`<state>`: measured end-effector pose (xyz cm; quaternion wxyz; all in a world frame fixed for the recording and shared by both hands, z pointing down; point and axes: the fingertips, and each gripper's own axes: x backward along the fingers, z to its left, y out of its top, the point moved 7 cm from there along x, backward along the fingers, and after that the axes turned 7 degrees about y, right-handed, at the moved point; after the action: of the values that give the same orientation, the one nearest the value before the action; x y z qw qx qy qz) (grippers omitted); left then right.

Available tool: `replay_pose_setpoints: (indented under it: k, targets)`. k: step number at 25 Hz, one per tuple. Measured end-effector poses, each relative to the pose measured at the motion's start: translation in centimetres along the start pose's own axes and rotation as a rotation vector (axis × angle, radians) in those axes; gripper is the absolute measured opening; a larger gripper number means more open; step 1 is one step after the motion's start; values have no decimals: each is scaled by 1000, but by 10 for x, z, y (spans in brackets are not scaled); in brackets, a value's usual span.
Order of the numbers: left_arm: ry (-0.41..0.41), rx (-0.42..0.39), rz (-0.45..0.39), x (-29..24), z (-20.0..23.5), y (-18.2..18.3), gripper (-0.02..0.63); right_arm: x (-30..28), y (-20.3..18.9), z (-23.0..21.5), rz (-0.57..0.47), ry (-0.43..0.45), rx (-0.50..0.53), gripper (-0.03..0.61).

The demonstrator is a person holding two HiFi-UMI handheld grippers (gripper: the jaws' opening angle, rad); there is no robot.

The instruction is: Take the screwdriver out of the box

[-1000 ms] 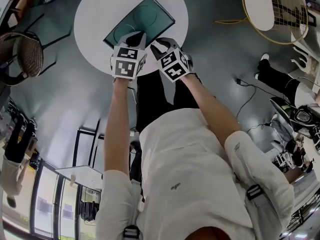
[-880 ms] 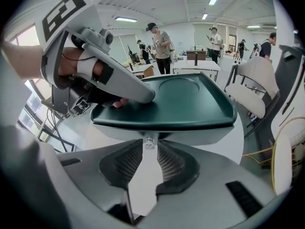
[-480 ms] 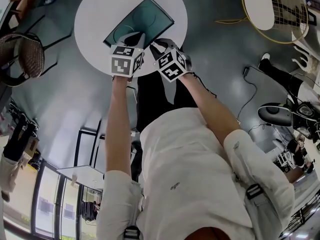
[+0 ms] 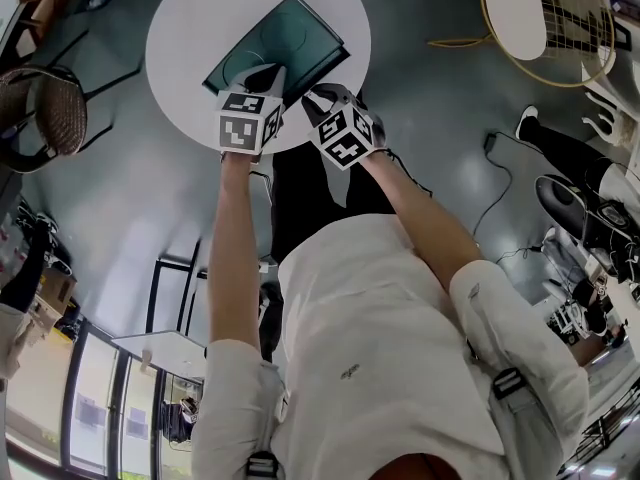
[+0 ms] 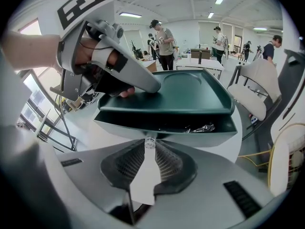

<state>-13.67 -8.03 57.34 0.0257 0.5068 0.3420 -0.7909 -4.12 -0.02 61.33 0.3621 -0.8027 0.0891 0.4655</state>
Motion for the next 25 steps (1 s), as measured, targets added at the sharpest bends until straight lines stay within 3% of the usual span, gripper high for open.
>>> replay_pose_setpoints:
  k: [25]
  targets:
    - [11, -15, -3, -4, -7, 3, 9, 28, -52, 8, 36, 28, -31, 74]
